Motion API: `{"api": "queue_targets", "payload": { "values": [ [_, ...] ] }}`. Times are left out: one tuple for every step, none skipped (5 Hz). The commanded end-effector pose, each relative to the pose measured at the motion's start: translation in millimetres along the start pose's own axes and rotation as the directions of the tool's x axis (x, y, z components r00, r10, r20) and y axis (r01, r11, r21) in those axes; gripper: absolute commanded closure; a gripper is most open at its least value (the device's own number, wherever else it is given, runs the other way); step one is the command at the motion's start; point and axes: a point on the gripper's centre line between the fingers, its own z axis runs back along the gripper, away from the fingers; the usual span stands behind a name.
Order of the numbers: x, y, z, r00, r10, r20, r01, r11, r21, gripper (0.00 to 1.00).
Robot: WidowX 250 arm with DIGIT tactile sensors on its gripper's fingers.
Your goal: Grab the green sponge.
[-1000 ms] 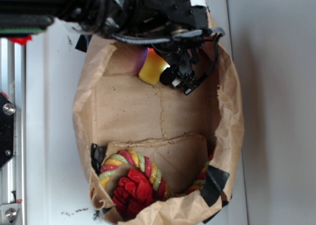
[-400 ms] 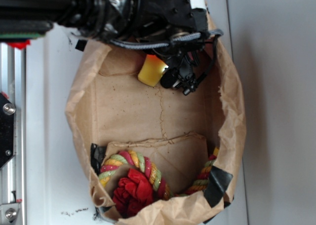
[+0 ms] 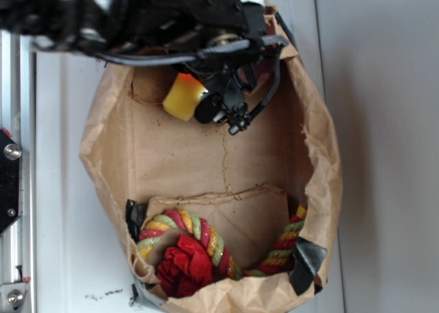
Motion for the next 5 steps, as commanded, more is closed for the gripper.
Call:
{"api": "queue_targets", "payload": {
  "values": [
    [-0.7,-28.3,53.3,0.989,-0.125,0.078,0.125,0.992,-0.001,1.0],
    [-2.4,-48.2,72.0,0.982,-0.176,0.068,0.177,0.984,-0.016,1.0],
    [-4.6,-58.3,87.4,0.97,-0.236,0.061,0.238,0.971,-0.035,1.0],
    [-5.3,-61.2,96.5,0.945,-0.328,0.024,0.328,0.943,-0.053,1.0],
    [-11.7,-61.4,109.6,0.921,-0.387,0.039,0.389,0.919,-0.065,1.0]
  ]
}}
